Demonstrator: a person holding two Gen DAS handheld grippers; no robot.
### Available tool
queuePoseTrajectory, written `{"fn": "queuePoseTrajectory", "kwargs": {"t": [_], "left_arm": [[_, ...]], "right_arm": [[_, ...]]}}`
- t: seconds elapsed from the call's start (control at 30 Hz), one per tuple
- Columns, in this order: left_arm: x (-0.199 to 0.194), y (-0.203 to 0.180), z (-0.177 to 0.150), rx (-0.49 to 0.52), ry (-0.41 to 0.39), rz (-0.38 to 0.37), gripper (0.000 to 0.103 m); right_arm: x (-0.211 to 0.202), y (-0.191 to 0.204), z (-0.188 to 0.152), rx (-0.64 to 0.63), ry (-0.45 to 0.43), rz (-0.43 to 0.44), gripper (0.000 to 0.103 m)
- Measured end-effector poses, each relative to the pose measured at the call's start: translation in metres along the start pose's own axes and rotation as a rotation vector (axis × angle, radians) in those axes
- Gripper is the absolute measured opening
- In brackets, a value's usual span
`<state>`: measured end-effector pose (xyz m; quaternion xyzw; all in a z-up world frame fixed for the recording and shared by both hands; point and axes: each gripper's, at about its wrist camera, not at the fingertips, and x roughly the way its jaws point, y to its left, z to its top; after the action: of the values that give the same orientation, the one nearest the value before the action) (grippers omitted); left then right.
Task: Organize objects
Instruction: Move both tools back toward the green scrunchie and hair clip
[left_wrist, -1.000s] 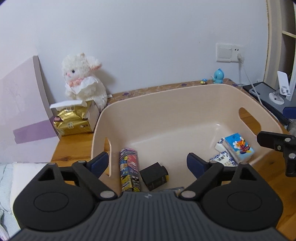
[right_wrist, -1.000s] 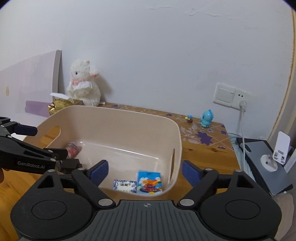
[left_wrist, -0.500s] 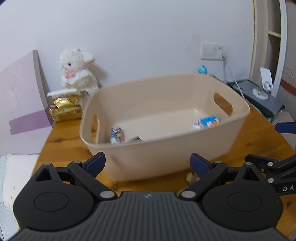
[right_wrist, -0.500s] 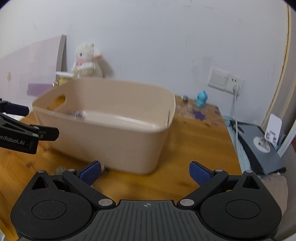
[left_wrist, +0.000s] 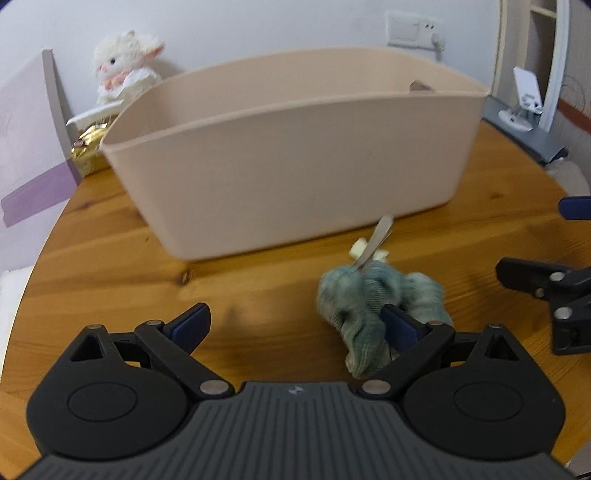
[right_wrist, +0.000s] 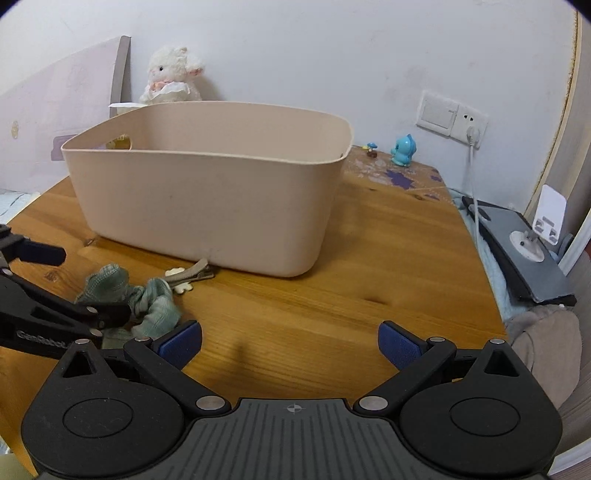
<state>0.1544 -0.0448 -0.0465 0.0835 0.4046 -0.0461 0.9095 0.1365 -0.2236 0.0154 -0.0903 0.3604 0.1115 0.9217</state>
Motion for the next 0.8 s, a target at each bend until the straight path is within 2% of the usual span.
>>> {"fn": "queuePoseTrajectory", "kwargs": {"t": [0.17, 0.3, 0.5, 0.7, 0.8], "left_arm": [[0.006, 0.014, -0.008, -0.018, 0.011, 0.054, 0.098], [0.01, 0.034, -0.01, -0.056, 0.019, 0.068, 0.098], [0.02, 0.06, -0.009, -0.117, -0.017, 0.1, 0.097], [0.027, 0.079, -0.003, -0.122, -0.044, 0.104, 0.088], [0.03, 0.088, -0.001, -0.147, -0.045, 0.099, 0.086]], "right_arm": [[0.005, 0.012, -0.002, -0.003, 0.004, 0.024, 0.103], [0.014, 0.023, 0.001, 0.006, 0.012, 0.048, 0.103], [0.035, 0.04, -0.002, 0.044, 0.025, 0.075, 0.103], [0.059, 0.048, 0.003, 0.052, 0.045, 0.069, 0.103], [0.067, 0.052, 0.008, 0.053, 0.037, 0.063, 0.103]]}}
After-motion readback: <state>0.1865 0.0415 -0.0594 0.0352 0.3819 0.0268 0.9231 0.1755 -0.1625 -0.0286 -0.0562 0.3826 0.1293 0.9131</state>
